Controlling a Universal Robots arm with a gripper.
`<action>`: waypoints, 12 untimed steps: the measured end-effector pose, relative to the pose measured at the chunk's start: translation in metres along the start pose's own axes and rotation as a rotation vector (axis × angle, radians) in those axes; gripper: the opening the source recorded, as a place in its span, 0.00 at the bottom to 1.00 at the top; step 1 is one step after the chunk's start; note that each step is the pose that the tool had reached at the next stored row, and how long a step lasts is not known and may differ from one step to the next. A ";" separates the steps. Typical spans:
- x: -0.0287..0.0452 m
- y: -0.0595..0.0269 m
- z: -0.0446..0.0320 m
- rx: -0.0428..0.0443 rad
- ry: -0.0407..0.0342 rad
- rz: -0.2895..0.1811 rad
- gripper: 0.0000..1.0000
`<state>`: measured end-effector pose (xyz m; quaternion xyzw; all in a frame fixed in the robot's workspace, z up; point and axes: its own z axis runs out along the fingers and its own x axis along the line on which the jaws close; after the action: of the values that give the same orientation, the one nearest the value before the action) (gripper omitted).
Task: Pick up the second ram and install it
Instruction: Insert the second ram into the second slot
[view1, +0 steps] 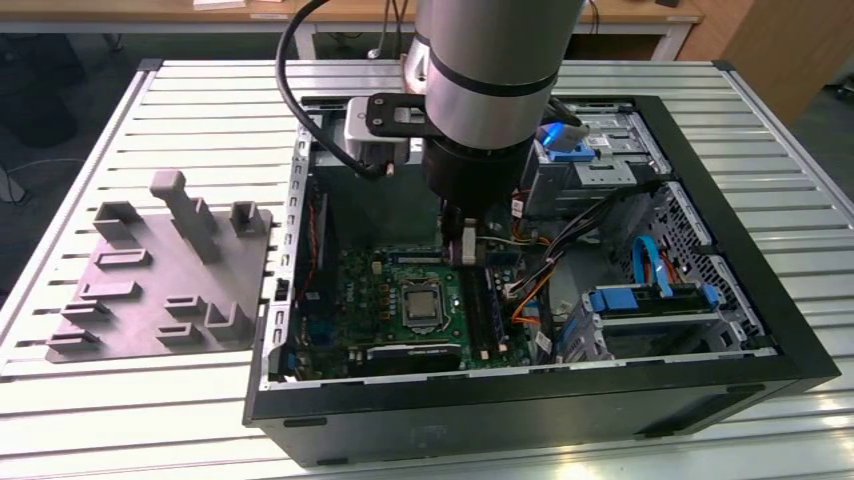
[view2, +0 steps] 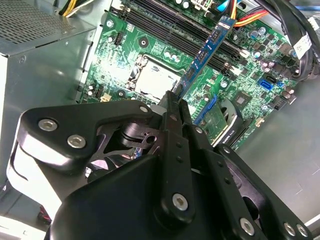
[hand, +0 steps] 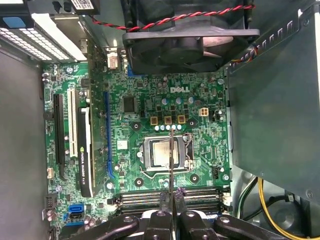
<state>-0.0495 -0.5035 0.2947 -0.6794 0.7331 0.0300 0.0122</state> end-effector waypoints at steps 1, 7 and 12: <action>0.0000 0.0000 0.0000 0.0006 -0.0004 0.010 0.14; 0.0000 0.0000 0.0002 0.0061 -0.0029 0.104 0.14; 0.0000 0.0000 0.0003 0.0108 -0.0051 0.184 0.14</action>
<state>-0.0495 -0.5035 0.2943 -0.6089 0.7926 0.0288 0.0149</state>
